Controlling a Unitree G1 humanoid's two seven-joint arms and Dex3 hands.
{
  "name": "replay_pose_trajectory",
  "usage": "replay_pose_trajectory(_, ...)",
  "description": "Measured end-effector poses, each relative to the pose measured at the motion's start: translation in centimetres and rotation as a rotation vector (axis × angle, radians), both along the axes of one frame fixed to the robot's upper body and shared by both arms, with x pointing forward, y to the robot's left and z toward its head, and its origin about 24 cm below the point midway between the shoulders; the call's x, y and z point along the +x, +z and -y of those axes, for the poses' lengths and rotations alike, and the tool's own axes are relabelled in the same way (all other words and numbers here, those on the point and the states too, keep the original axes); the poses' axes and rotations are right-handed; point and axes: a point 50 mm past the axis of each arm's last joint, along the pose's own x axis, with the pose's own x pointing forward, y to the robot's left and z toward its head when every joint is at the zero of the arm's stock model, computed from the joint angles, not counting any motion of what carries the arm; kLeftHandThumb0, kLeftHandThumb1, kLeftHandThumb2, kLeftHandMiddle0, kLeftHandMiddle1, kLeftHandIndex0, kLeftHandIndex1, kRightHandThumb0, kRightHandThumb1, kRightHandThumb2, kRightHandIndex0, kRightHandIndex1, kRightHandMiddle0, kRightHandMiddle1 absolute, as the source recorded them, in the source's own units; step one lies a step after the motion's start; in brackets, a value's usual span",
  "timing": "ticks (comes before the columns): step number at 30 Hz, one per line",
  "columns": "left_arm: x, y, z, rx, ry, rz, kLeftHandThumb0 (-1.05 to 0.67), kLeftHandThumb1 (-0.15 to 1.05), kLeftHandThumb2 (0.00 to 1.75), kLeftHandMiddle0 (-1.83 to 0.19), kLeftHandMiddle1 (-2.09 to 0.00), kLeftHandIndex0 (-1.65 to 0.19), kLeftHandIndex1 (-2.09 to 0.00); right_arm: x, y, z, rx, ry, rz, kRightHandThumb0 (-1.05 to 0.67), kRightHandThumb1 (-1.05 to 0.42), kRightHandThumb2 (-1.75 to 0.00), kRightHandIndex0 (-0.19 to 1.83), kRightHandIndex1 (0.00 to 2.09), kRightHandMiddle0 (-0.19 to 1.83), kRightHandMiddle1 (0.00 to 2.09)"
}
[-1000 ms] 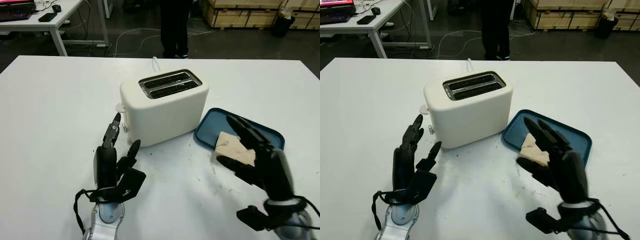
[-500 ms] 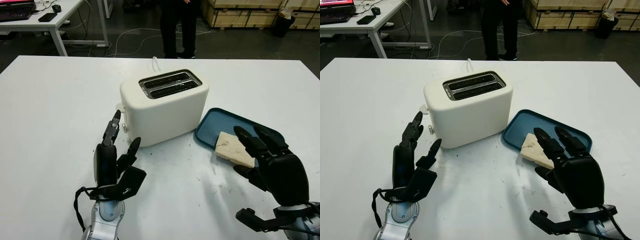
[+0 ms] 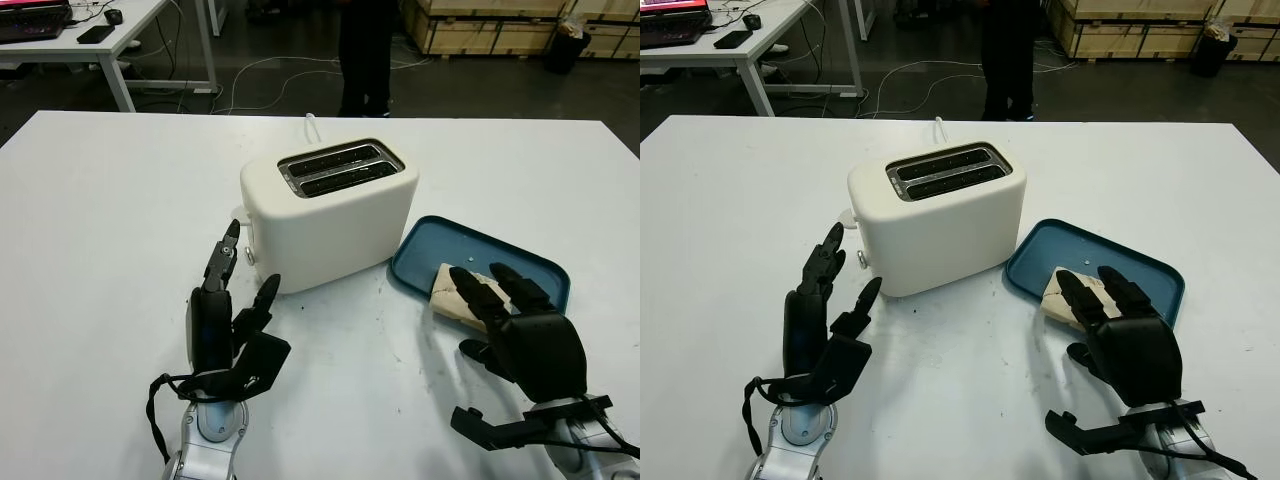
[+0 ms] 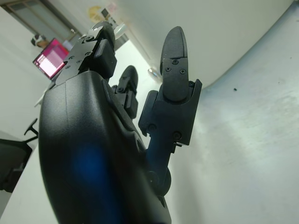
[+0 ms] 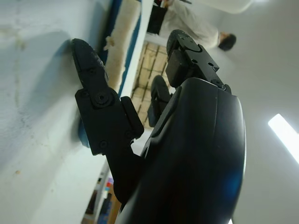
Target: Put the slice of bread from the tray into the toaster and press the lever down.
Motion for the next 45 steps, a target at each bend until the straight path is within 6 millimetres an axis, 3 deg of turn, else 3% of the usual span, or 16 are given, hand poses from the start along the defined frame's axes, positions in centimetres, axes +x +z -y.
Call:
replay_pose_trajectory(10, 0.0, 0.4, -0.1, 0.004, -0.006, 0.011, -0.53, 0.92, 0.34, -0.37, -0.11, -0.29, -0.01, 0.9, -1.0, 0.4, -0.046, -0.007, 0.078, -0.4, -0.8, 0.0, 0.29, 0.01, 0.33, 0.01)
replay_pose_trajectory(23, 0.0, 0.6, -0.4, -0.007, 0.008, 0.032, -0.51, 0.92, 0.33, -0.4, -0.12, -0.32, -0.02, 1.9, -1.5, 1.3, -0.105, -0.051, 0.049, -0.43, -0.86, -0.01, 0.27, 0.0, 0.28, 0.0)
replay_pose_trajectory(27, -0.2, 1.0, -0.6, -0.01, 0.021, 0.05, -0.49, 0.92, 0.34, -0.41, -0.11, -0.32, -0.02, 2.4, -1.2, 1.2, -0.101, -0.081, -0.018, -0.42, -0.88, -0.01, 0.54, 0.08, 0.44, 0.05)
replay_pose_trajectory(28, -0.3, 1.1, -0.6, -0.01, 0.024, 0.056, -0.5, 0.92, 0.34, -0.41, -0.11, -0.33, -0.02, 2.4, -1.1, 1.2, -0.102, -0.084, -0.026, -0.41, -0.9, 0.0, 0.74, 0.2, 0.59, 0.08)
replay_pose_trajectory(30, -0.3, 1.3, -0.6, -0.007, 0.027, 0.064, -0.5, 0.92, 0.34, -0.42, -0.11, -0.33, -0.02, 2.4, -1.1, 1.2, -0.109, -0.08, -0.032, -0.39, -0.91, 0.0, 0.67, 0.9, 0.85, 0.12)
replay_pose_trajectory(32, -0.4, 1.4, -0.6, -0.005, 0.028, 0.066, -0.5, 0.92, 0.34, -0.42, -0.11, -0.33, -0.01, 2.4, -1.0, 1.2, -0.115, -0.074, -0.029, -0.38, -0.92, -0.01, 0.61, 1.29, 0.97, 0.18)
replay_pose_trajectory(33, -0.4, 1.3, -0.7, -0.006, 0.029, 0.065, -0.49, 0.92, 0.34, -0.42, -0.11, -0.33, -0.01, 2.4, -1.0, 1.2, -0.116, -0.071, -0.022, -0.38, -0.92, -0.03, 0.6, 1.38, 1.0, 0.22)
replay_pose_trajectory(40, -0.5, 1.3, -0.7, -0.002, 0.031, 0.062, -0.48, 0.92, 0.34, -0.43, -0.11, -0.34, -0.01, 2.4, -1.0, 1.2, -0.141, -0.054, -0.011, -0.38, -0.92, -0.15, 0.63, 1.49, 1.0, 0.34)
replay_pose_trajectory(42, -0.5, 1.3, -0.7, -0.002, 0.031, 0.062, -0.48, 0.92, 0.33, -0.43, -0.1, -0.34, -0.01, 2.4, -1.1, 1.3, -0.145, -0.05, 0.0, -0.37, -0.92, -0.13, 0.62, 1.55, 0.87, 0.66)
replay_pose_trajectory(45, -0.5, 1.3, -0.7, -0.006, 0.03, 0.062, -0.49, 0.92, 0.33, -0.42, -0.1, -0.33, -0.01, 2.4, -1.1, 1.3, -0.15, -0.045, 0.009, -0.37, -0.92, -0.16, 0.6, 1.6, 0.77, 0.88)
